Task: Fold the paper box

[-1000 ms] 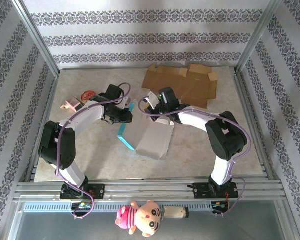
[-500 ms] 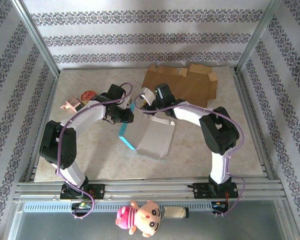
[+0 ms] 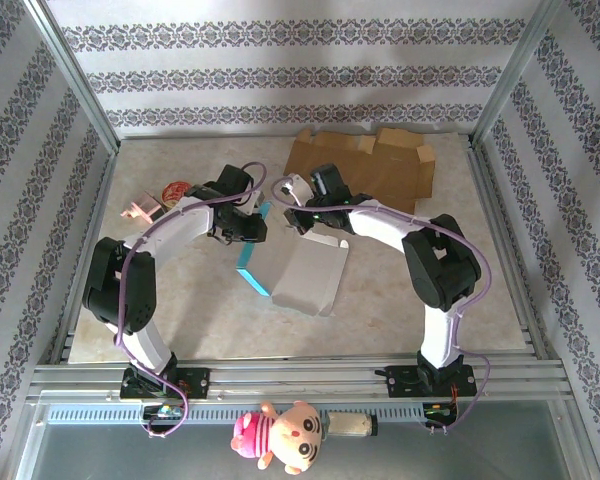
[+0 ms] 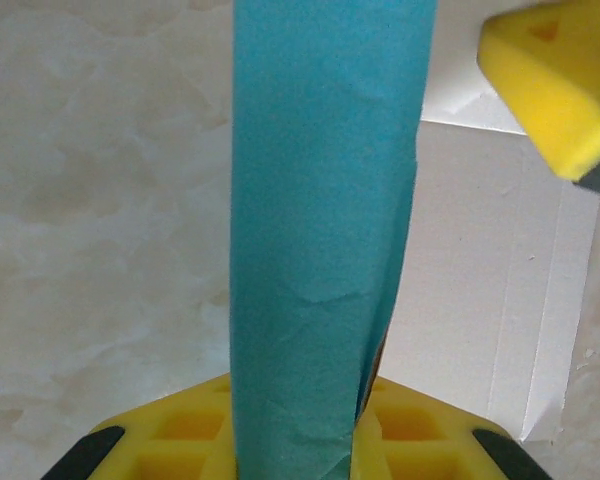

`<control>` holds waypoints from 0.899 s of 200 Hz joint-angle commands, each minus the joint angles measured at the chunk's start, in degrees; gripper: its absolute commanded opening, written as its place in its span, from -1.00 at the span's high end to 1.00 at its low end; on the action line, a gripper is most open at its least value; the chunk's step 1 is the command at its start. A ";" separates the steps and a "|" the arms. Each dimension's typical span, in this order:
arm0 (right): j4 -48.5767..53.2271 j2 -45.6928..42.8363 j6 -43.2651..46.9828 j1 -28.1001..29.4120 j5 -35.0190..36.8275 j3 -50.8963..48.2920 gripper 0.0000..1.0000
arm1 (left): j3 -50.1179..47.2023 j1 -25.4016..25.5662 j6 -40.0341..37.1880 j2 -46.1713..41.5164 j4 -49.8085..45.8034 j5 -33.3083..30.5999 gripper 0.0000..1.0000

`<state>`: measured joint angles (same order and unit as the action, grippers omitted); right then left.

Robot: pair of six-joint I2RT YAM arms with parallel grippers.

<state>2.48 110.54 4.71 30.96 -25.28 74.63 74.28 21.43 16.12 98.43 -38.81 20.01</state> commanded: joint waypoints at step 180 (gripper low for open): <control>0.66 -0.14 3.92 -6.48 -29.52 1.79 0.25 | 5.87 2.63 -12.11 3.41 -2.86 1.18 0.66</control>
<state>1.93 113.43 6.20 25.23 -52.82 75.59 78.37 22.94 6.15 100.71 -39.75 20.32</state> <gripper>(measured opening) 0.363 0.205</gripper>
